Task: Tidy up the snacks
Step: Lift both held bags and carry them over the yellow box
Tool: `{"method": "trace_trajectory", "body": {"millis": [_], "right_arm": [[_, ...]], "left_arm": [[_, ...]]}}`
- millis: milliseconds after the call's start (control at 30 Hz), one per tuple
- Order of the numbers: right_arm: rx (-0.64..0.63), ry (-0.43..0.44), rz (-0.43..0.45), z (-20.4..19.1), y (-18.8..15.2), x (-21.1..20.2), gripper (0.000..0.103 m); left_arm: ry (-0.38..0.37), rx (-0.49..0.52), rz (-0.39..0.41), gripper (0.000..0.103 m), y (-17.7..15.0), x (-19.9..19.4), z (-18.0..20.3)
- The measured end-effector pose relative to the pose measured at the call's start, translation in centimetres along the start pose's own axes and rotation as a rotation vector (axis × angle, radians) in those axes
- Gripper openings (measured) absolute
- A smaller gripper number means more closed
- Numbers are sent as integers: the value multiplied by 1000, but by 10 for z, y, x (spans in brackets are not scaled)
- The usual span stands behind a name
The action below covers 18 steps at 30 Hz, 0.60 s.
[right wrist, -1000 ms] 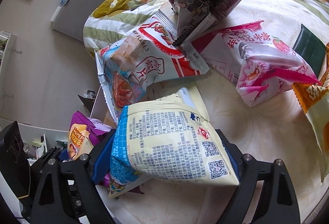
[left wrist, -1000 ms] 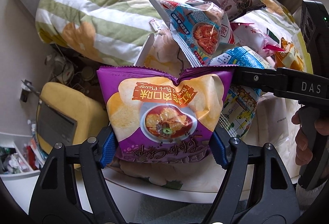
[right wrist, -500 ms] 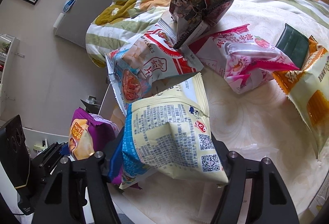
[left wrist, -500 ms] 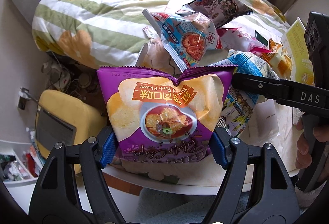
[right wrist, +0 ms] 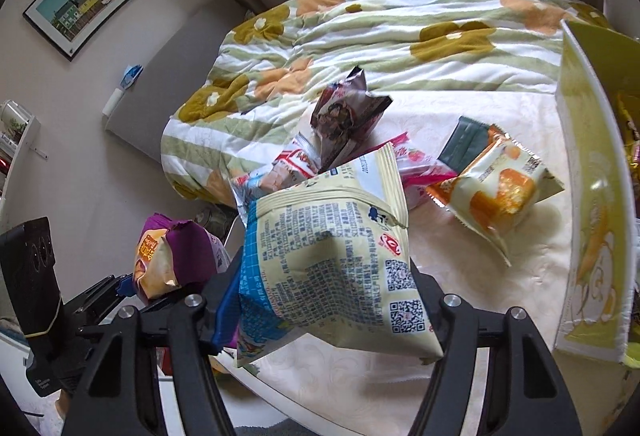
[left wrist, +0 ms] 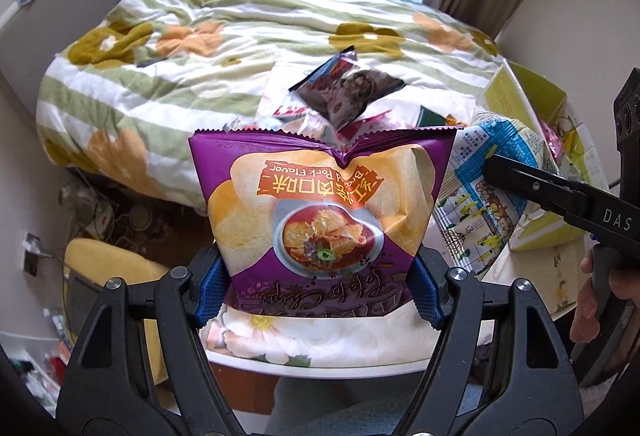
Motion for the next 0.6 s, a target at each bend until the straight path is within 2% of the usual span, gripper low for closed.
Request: {"method": "trace_trajectory", "body": {"millis": [300,433,600], "right_arm": [[90,-155,201,32,13,-97,64],[115,-265,262,64,15,-136,64],[155,-316,311,118,20,-180,64]], "left_arm": [[-111,133,71,73,54,-14,80],[-145,189,99,73,73,-17,133],[-180,225,117,73,94,-9,209]]}}
Point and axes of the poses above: each gripper's, at about its wrist camera, not at the fingertips, and x roughly the way its jaws point, z to its right, y to its top, the point moved 3 cm from there along x, roughly the way its jaws point, and after that the axes turned 7 degrees about -x, right-handed, at the moved point
